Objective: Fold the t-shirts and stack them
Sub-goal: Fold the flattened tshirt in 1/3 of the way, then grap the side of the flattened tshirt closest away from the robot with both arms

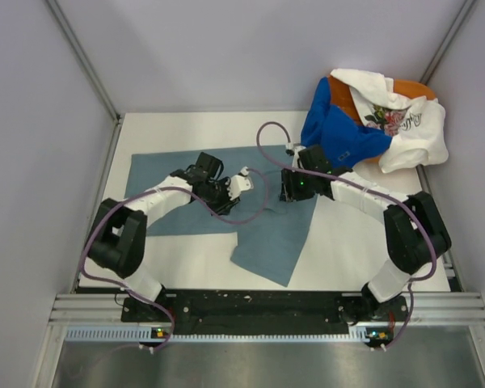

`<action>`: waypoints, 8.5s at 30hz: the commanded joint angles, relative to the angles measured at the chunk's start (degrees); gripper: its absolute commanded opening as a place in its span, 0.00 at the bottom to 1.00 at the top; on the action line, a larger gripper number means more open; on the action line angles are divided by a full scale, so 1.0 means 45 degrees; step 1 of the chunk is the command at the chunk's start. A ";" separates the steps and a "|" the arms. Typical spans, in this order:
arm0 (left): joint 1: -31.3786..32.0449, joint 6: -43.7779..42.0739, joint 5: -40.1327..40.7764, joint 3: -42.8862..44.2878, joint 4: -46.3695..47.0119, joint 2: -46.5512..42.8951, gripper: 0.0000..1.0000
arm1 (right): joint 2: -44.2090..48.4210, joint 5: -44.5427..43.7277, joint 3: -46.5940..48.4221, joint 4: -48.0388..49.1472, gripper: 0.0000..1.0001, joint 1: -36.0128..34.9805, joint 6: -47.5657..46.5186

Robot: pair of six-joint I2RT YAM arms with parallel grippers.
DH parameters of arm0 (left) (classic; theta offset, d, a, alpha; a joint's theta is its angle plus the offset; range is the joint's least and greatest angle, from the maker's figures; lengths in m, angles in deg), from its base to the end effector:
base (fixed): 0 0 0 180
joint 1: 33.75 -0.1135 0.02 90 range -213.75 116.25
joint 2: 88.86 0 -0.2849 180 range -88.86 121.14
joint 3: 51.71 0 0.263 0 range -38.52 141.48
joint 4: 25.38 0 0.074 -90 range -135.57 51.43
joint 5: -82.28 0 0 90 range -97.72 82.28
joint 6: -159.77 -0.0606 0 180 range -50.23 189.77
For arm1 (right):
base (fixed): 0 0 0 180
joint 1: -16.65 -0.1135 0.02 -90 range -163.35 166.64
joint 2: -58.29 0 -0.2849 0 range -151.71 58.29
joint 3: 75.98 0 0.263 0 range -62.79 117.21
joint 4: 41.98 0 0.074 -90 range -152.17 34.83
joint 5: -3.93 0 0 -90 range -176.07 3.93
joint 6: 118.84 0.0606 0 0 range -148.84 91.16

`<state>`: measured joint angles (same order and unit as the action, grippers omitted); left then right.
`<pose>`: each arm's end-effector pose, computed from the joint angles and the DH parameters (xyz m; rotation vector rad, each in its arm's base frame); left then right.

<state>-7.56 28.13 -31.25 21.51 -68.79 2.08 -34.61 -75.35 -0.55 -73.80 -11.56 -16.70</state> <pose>0.2924 -0.1708 0.2049 1.5405 2.0456 -0.4393 0.3228 0.1860 0.2179 -0.4329 2.4477 0.5366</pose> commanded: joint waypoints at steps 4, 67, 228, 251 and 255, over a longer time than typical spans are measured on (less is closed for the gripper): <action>0.0525 -0.0315 -0.0495 0.0916 0.1617 0.1665 0.35 | -0.1209 -0.0488 -0.0101 0.0509 0.41 0.0057 0.2965; 0.1073 0.1306 -0.0788 0.2969 -0.1078 0.3326 0.27 | -0.0819 0.0313 -0.0706 0.0057 0.27 0.0116 0.2321; -1.1661 -1.4905 0.4820 -0.2678 -0.4217 -0.0559 0.61 | 0.3692 -0.0293 -0.2717 0.2226 0.00 -0.2228 -1.3030; -1.1856 -1.3598 0.4427 -0.4314 -0.0693 -0.1536 0.98 | 0.4354 0.0332 -0.2776 0.2187 0.00 -0.2247 -1.2680; -1.1856 -1.3207 0.4487 -0.4765 0.0113 -0.1419 0.86 | 0.5155 0.0430 -0.3263 0.2811 0.00 -0.2228 -1.2386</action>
<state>-60.45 -33.12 -9.22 3.95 -79.13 -6.60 -16.67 -75.59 -15.45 -64.93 -21.79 -74.25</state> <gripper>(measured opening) 0.939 0.009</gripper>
